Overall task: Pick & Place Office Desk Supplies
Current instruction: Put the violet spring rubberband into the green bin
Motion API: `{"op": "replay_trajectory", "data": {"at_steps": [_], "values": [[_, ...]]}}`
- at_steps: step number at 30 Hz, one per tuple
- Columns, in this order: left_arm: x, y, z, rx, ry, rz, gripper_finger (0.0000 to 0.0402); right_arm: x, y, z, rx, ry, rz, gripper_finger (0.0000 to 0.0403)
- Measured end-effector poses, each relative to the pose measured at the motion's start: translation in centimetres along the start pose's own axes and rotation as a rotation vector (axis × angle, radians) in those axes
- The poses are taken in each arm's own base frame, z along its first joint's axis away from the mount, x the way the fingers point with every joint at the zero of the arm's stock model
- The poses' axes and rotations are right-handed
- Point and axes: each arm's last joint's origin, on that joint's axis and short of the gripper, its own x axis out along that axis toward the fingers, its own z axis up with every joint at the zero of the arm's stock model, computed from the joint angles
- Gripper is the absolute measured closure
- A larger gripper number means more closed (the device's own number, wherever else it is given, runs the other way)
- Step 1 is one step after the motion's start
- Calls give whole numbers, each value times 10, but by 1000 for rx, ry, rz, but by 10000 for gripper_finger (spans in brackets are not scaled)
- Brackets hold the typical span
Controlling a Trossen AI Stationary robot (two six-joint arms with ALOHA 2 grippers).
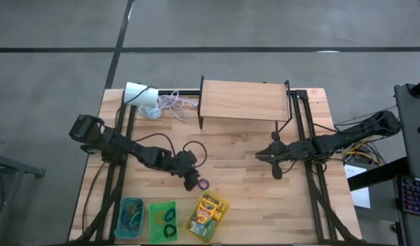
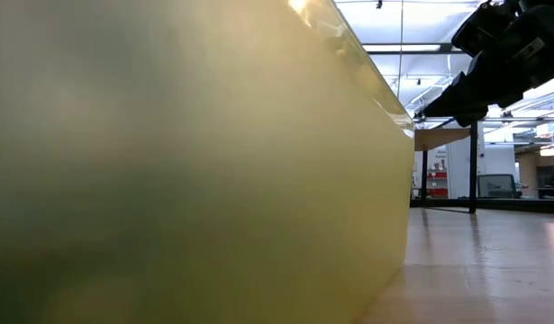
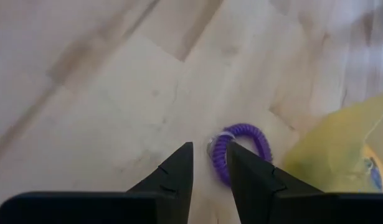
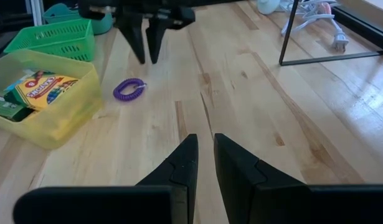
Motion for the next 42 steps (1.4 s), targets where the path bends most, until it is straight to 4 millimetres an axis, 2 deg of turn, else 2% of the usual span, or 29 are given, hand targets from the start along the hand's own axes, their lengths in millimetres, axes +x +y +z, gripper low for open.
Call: {"op": "replay_trajectory", "data": {"at_steps": [5,10,18,36,42], "values": [[15,-4,-8,1,20,-42,300,0,0,0,0,0,0,351],[23,-15,-7,39,12,-55,299,0,0,0,1,-1,0,351],[39,-14,-13,76,29,2,299,0,0,0,0,-1,0,351],[35,-8,-14,87,35,82,298,0,0,0,1,-1,0,351],[22,-3,-13,95,74,159,298,0,0,0,1,-2,0,351]]}}
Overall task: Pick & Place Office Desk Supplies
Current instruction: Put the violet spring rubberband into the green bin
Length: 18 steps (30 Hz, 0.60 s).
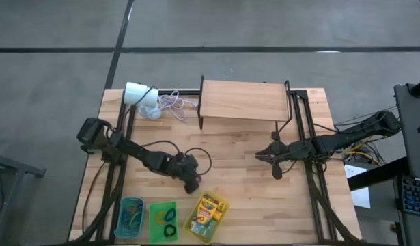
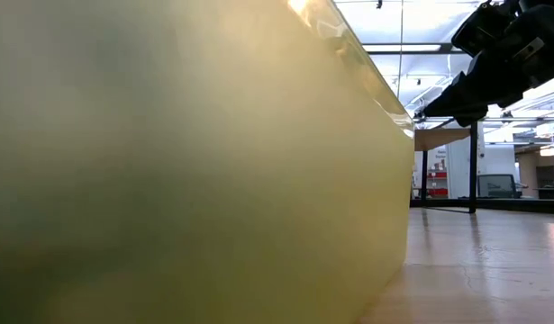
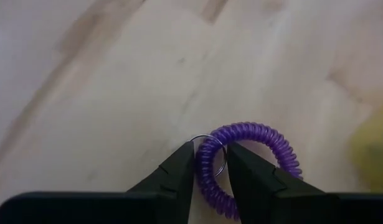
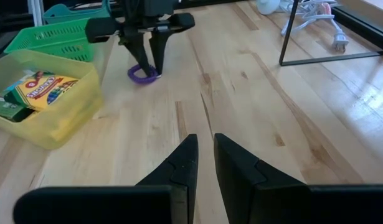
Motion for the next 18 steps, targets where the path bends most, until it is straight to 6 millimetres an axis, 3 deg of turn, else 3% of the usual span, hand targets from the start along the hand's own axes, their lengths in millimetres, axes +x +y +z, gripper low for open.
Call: {"op": "replay_trajectory", "data": {"at_steps": [7,18], "values": [[-16,10,-5,-12,72,101,298,0,0,0,0,1,0,351],[-20,14,-8,-78,109,152,298,0,0,0,0,0,0,351]]}}
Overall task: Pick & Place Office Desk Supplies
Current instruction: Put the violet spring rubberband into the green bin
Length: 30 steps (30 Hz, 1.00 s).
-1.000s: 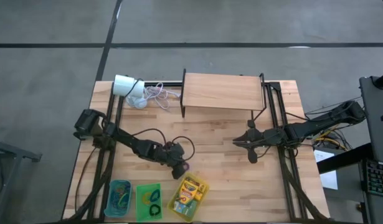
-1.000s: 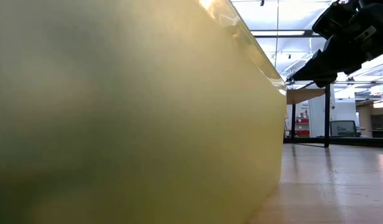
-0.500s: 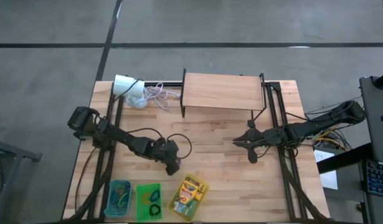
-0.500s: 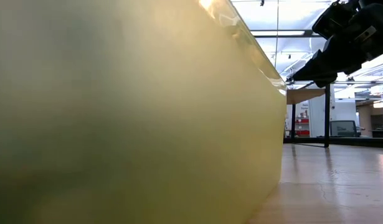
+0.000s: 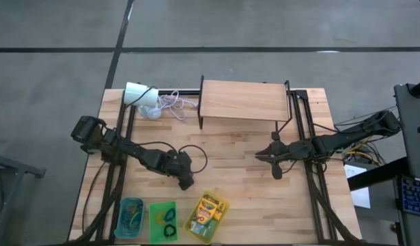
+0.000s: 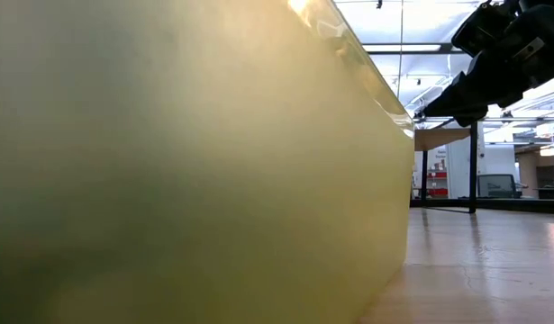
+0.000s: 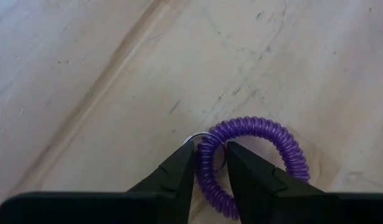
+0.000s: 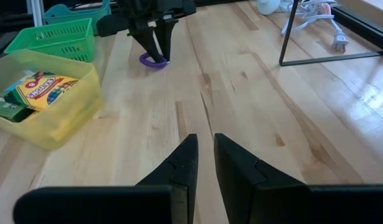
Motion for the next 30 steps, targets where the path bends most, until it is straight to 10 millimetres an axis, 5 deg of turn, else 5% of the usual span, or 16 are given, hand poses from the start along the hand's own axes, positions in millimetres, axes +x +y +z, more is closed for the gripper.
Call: {"op": "replay_trajectory", "data": {"at_steps": [30], "values": [[-24,-2,-26,-277,131,45,297,0,0,0,0,0,0,351]]}}
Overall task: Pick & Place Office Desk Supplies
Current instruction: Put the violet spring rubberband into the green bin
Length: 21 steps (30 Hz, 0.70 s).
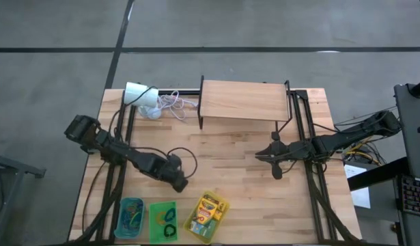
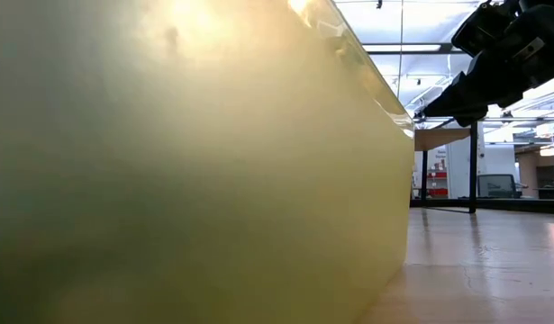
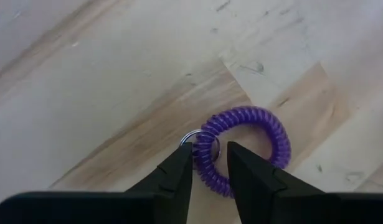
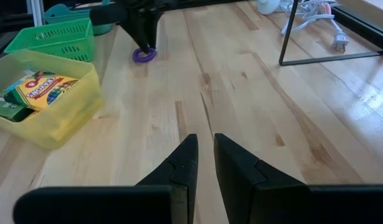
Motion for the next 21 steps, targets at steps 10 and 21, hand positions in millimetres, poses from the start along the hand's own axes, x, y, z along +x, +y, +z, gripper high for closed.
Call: {"op": "replay_trajectory", "data": {"at_steps": [10,21], "values": [[1,-2,-2,-19,-9,-2,298,0,0,0,0,0,0,351],[3,1,-3,-19,-14,-2,307,0,0,0,0,0,0,351]]}}
